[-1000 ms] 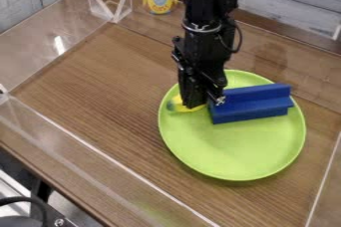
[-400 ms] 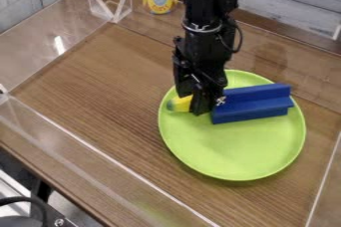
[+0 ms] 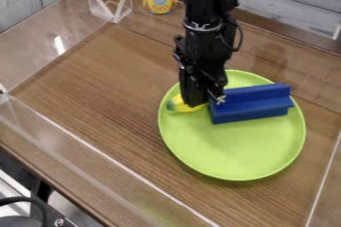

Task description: Remove the banana from inside the green plate and put it on the table

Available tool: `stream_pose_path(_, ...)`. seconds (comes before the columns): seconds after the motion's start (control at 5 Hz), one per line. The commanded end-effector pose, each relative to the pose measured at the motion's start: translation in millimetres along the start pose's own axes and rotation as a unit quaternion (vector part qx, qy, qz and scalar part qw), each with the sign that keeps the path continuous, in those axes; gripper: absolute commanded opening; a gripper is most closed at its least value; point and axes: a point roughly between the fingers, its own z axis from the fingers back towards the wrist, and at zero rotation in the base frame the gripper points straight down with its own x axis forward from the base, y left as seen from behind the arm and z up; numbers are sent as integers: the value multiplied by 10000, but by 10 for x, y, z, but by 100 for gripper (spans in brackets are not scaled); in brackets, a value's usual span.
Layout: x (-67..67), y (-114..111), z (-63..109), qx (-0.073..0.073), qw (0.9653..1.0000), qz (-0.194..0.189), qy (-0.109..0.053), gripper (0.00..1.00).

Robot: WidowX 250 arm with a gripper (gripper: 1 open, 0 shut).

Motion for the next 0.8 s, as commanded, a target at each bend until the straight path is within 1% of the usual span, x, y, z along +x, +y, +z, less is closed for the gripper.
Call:
stream_pose_path(0.0, 87, 75, 121, 102, 9996, 61, -255, 100)
stream_pose_path(0.2, 88, 75, 135, 115, 9996, 32, -261, 0)
stream_pose_path(0.6, 177, 116, 210, 182, 9996, -127, -153, 0)
